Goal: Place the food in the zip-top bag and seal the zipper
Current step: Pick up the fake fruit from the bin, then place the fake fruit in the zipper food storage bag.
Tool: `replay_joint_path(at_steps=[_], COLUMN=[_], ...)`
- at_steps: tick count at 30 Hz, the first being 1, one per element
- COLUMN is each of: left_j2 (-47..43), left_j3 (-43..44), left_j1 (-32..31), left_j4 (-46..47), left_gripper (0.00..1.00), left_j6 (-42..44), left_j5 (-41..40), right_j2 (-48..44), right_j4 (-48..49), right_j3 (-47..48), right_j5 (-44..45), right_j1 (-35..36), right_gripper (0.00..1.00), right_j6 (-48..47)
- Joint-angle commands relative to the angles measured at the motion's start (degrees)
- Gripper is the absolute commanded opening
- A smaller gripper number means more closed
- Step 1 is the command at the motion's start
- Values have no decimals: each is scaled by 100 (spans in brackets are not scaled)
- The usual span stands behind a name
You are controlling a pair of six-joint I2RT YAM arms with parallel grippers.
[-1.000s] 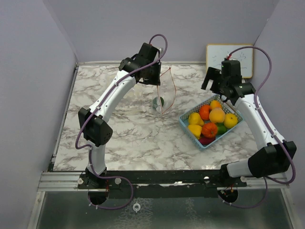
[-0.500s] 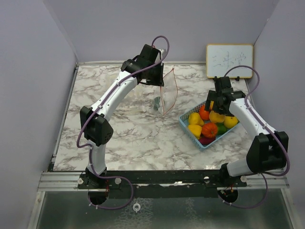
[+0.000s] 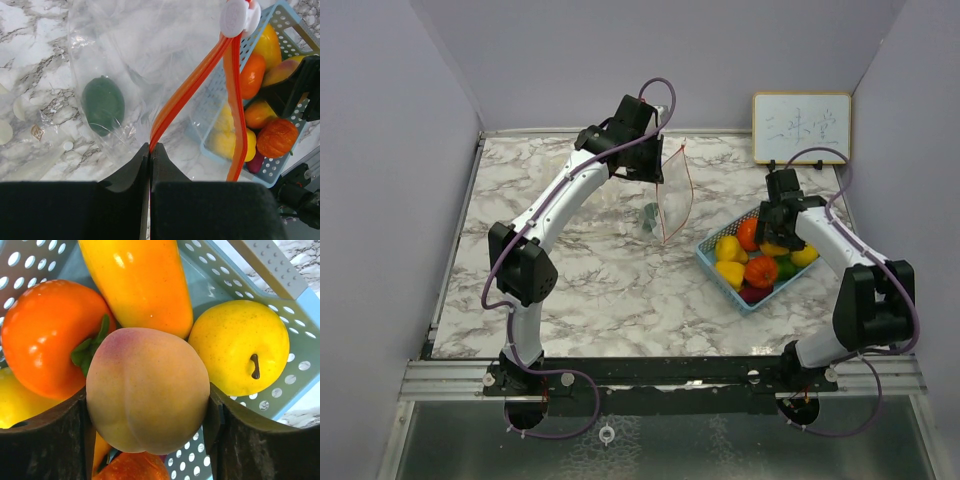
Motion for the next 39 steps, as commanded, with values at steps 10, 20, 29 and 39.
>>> replay_joint_path(at_steps=[10,20,29,39], left_j2=[64,195,-34,-246], left_j3=[175,334,238,232], left_j1=[-14,-40,-41,-40], left_j4=[134,137,109,133], left_gripper=[0,0,0,0], left_j6=[-151,-194,-204,-348], left_j5=[215,269,280,478], right_j2=[-1273,-801,-334,274], right_j4=[405,3747,4284,2860], right_j3=[1578,983,555,1273], right_j5=[-3493,-6200,-5077,-3384], right_j1=[-4,1452,1452,1447], right_gripper=[47,47,47,54], right_j6=[-391,705,1030,404])
